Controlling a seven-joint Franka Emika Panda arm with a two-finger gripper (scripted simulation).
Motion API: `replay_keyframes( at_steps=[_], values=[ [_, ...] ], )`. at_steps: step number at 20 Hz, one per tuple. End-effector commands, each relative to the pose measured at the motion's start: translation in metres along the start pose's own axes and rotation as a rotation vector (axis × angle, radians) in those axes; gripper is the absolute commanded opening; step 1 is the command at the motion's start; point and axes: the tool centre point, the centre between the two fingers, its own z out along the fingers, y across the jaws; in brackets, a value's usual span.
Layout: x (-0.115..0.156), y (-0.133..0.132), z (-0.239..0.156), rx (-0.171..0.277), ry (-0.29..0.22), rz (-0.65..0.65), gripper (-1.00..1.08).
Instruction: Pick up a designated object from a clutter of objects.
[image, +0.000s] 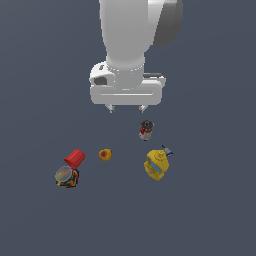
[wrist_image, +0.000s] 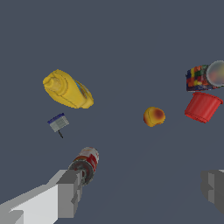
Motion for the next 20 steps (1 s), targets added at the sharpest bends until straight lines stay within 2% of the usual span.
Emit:
replay_keyframes(
  at_steps=[1,11,20],
  values=[
    [0.0,0.0,0.0,0.0,0.0,0.0,1.0],
    [-0.008,0.004,0.019,-0.015,-0.05,-0.042,1.0],
    [0.0,0.01,0.023,-0.011,-0.047,-0.042,1.0]
  ],
)
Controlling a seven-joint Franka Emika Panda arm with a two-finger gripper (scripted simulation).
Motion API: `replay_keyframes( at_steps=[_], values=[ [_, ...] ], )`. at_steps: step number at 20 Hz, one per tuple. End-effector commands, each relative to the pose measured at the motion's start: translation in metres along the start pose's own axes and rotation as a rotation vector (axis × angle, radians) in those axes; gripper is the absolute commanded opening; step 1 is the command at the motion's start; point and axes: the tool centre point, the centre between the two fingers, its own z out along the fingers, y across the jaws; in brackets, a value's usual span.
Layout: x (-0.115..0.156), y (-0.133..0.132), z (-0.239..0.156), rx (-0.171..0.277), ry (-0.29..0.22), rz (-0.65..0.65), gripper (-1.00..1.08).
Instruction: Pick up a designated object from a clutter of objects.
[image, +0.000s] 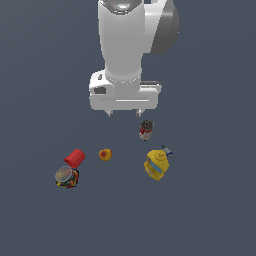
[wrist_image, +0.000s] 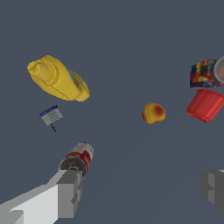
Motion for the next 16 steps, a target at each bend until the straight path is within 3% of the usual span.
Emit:
replay_keyframes(
  at_steps=[1,9,16],
  values=[
    [0.005,0.005,0.003,0.002,0.001,0.0,1.0],
    [0.04,0.038,0.019,0.014,0.015,-0.002,1.0],
    [0.082,0.092,0.05,0.023,0.036,-0.004,1.0]
  ],
)
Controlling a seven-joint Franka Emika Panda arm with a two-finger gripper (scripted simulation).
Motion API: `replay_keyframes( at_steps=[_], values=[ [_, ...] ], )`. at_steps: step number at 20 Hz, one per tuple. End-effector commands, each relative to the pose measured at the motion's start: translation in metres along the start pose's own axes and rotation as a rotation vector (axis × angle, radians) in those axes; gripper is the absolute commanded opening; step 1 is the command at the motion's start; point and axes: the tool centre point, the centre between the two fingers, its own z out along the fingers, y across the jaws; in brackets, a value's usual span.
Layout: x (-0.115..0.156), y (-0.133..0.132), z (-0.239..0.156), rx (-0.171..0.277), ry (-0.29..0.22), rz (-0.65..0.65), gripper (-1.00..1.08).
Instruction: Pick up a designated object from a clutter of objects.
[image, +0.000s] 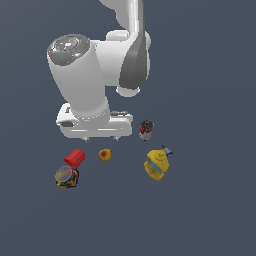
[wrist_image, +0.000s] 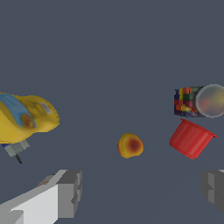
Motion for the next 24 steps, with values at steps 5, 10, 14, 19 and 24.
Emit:
replay_keyframes(
  at_steps=[5,10,14,19,24],
  values=[
    [0.034,0.059,0.037,0.0,0.02,-0.004,1.0],
    [0.051,0.104,0.069,-0.006,0.034,-0.009,1.0],
    [0.059,0.134,0.09,-0.012,0.042,-0.014,1.0],
    [0.064,0.159,0.111,-0.019,0.048,-0.018,1.0],
    [0.066,0.173,0.122,-0.022,0.051,-0.021,1.0]
  ],
)
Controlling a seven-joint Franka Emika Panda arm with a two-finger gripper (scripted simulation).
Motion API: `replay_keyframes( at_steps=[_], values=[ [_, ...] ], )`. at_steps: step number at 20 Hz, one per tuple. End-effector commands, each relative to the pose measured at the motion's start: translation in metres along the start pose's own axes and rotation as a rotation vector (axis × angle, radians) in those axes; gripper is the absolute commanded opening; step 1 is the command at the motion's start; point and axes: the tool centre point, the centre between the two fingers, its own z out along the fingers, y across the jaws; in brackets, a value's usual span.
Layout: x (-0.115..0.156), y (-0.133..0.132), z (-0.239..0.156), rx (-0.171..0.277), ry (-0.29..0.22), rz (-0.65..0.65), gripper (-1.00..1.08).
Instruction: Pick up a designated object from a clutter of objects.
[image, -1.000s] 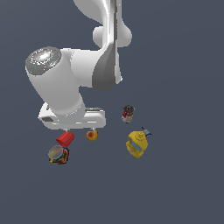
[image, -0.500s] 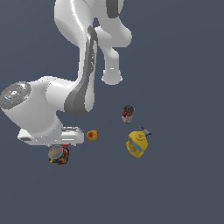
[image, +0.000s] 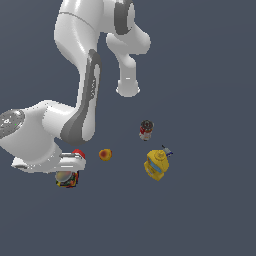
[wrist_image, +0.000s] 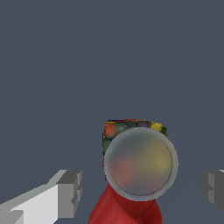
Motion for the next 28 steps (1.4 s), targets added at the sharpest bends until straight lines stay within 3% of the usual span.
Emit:
replay_keyframes(
  at_steps=[1,22,23,28],
  values=[
    [0.001,0.004,0.003,-0.002,0.002,-0.002,1.0],
    [0.001,0.005,0.054,-0.002,0.003,-0.003,1.0],
    [0.001,0.005,0.054,-0.002,0.003,-0.003,-1.0],
    [0.001,0.005,0.054,-0.002,0.003,-0.003,-1.0]
  ],
)
